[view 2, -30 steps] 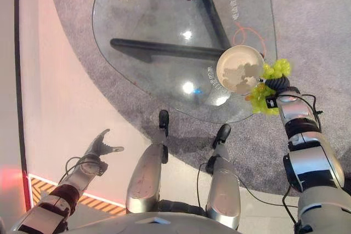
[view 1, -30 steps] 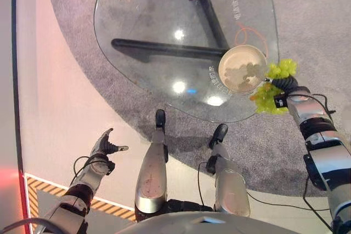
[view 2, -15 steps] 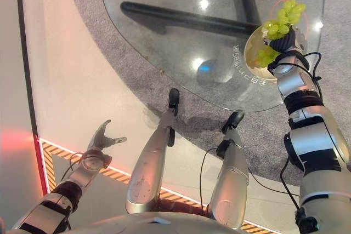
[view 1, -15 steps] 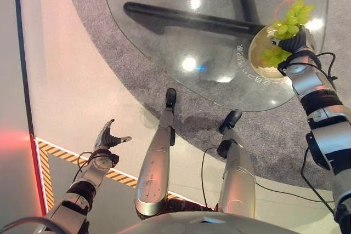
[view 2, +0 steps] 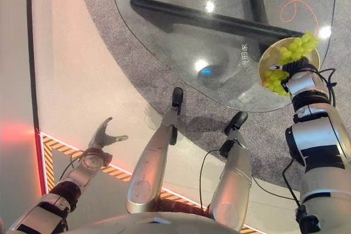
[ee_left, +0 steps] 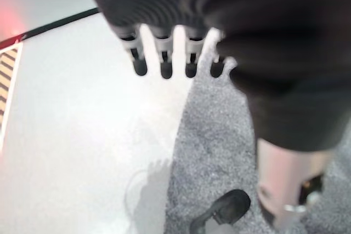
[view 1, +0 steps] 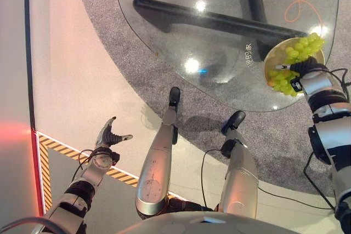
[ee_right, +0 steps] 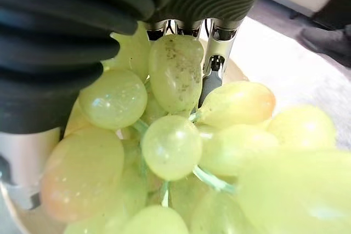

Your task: Pick up fruits into the plate

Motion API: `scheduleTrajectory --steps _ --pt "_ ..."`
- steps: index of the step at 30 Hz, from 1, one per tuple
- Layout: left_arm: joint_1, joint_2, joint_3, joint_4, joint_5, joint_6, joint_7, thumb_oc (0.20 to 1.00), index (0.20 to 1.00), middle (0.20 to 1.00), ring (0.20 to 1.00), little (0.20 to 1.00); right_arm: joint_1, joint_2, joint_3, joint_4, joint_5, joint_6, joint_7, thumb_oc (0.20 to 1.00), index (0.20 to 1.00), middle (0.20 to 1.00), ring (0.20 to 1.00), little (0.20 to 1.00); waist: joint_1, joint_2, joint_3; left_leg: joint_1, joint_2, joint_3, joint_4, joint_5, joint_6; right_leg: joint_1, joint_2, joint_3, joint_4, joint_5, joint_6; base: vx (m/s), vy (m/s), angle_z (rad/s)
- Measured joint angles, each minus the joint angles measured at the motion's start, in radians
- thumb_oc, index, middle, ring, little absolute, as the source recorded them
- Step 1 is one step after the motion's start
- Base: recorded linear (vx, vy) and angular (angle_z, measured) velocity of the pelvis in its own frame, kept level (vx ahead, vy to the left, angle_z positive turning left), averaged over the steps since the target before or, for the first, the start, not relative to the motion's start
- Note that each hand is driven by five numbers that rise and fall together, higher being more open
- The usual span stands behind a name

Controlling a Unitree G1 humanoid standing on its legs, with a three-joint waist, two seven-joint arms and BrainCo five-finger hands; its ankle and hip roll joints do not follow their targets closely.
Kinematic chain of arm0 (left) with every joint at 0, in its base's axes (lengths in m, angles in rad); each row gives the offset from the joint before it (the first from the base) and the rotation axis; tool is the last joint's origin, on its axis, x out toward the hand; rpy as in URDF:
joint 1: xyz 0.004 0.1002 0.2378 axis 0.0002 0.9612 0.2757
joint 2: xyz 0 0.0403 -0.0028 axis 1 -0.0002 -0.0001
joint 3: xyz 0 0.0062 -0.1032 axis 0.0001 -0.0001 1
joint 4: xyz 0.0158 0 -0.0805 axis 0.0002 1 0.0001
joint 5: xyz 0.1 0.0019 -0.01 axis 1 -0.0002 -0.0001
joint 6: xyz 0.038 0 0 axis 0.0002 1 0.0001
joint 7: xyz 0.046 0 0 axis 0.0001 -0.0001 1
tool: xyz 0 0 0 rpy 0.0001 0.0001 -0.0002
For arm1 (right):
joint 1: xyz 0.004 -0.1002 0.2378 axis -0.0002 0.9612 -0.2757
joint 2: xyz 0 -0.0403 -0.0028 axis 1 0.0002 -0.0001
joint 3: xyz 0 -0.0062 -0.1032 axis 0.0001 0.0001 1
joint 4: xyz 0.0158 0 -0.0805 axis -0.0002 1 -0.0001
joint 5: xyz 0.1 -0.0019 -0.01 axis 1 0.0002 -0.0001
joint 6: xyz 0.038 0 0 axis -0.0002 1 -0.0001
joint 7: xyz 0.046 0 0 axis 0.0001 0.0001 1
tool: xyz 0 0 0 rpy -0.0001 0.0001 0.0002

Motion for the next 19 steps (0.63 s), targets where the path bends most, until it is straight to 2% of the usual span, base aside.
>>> scheduleTrajectory --steps 2,5,7,10,16,19 --pt "0.0 0.0 0.0 0.0 -0.001 0.001 -0.004 1.0 1.0 1.0 1.0 1.0 0.05 0.0 -0.015 -0.029 -0.003 -0.083 -0.118 1.0 1.0 1.0 1.0 1.0 -0.003 0.0 0.0 0.017 -0.001 0.004 0.005 -0.004 0.003 0.017 -0.002 0.003 -0.001 0.0 0.0 0.0 0.0 0.0" --pt "0.0 0.0 0.001 0.008 -0.016 0.004 -0.004 1.0 1.0 1.0 1.0 1.0 0.116 0.002 -0.043 -0.076 -0.015 -0.159 -0.207 1.0 1.0 1.0 1.0 1.0 -0.006 0.0 0.0 0.047 -0.001 0.009 0.006 -0.009 0.005 0.047 -0.001 0.006 -0.005 0.0 0.0 0.0 0.017 -0.02" --pt "0.002 -0.001 0.001 0.03 -0.021 0.02 -0.003 1.0 1.0 1.0 1.0 1.0 0.158 0.007 -0.059 -0.132 -0.039 -0.211 -0.272 1.0 1.0 1.0 1.0 1.0 -0.026 0.0 0.0 0.071 -0.001 0.011 0.006 -0.012 0.006 0.072 -0.001 0.008 -0.013 0.0 0.0 -0.02 0.002 -0.04" --pt "0.006 -0.005 0.004 0.046 -0.021 0.022 0.001 1.0 1.0 1.0 1.0 1.0 0.165 0.008 -0.064 -0.153 -0.043 -0.238 -0.309 1.0 1.0 1.0 1.0 1.0 -0.047 0.0 0.0 0.075 0.005 0.02 0.006 -0.015 0.005 0.077 0.008 0.014 -0.03 0.007 -0.002 -0.04 -0.009 -0.09" --pt "0.012 -0.022 0.018 0.105 -0.02 0.022 0.015 1.0 1.0 1.0 1.0 1.0 0.215 0.014 -0.066 -0.182 -0.029 -0.269 -0.362 1.0 1.0 1.0 1.0 1.0 -0.057 -0.001 0.0 0.097 0.018 0.028 0.004 -0.016 0.004 0.111 0.028 0.019 -0.073 0.033 -0.008 -0.05 0.001 -0.08" --pt "0.035 -0.039 0.058 0.126 -0.02 0.015 0.028 1.0 1.0 1.0 1.0 1.0 0.309 0.032 -0.13 -0.262 0.038 -0.295 -0.387 1.0 1.0 1.0 1.0 1.0 -0.064 -0.002 -0.001 0.186 0.018 0.035 -0.035 -0.017 0.002 0.197 0.036 0.018 -0.113 0.038 -0.004 -0.09 0.058 -0.02"
